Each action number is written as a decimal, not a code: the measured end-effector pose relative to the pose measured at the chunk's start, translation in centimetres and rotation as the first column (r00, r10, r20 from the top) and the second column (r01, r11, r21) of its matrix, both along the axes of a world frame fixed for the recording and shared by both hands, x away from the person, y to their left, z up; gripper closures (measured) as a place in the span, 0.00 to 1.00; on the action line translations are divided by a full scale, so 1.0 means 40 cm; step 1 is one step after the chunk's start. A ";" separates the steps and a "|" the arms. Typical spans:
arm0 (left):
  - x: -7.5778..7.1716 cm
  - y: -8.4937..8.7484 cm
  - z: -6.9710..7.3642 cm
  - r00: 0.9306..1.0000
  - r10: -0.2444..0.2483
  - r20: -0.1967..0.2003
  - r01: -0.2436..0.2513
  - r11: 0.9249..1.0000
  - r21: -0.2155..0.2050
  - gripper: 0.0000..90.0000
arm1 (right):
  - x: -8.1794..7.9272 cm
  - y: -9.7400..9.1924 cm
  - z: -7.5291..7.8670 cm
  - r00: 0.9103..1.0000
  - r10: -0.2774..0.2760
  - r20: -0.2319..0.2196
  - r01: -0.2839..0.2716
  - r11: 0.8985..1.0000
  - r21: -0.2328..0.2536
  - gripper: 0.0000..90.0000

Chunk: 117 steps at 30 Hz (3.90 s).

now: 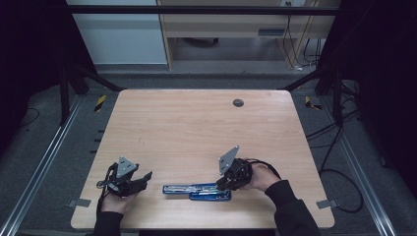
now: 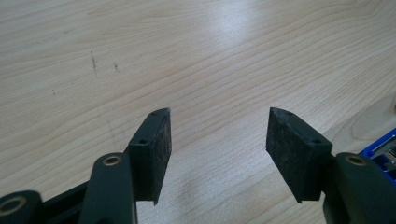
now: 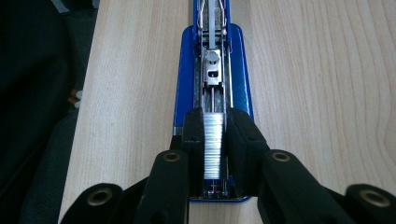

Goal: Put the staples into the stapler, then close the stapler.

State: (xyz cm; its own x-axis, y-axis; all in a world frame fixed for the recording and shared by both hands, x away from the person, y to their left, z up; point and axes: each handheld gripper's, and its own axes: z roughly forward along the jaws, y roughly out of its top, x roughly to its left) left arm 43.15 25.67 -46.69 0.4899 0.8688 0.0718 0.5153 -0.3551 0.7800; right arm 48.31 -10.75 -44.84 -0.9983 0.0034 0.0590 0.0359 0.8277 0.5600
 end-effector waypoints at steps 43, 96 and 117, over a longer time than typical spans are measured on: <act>-0.031 -0.035 0.028 0.996 -0.087 0.027 0.088 0.995 -0.050 0.56 | -0.094 -0.091 0.047 0.860 -0.502 0.087 0.444 0.822 0.357 0.85; -0.050 -0.090 0.039 0.932 -0.359 -0.041 0.359 0.933 -0.010 0.47 | -0.227 -0.099 -0.071 0.809 -0.588 0.015 0.548 0.763 0.342 1.00; 0.004 -0.104 0.023 0.817 -0.552 -0.166 0.561 0.828 0.007 0.44 | -0.215 -0.085 -0.096 0.811 -0.585 0.014 0.554 0.776 0.300 1.00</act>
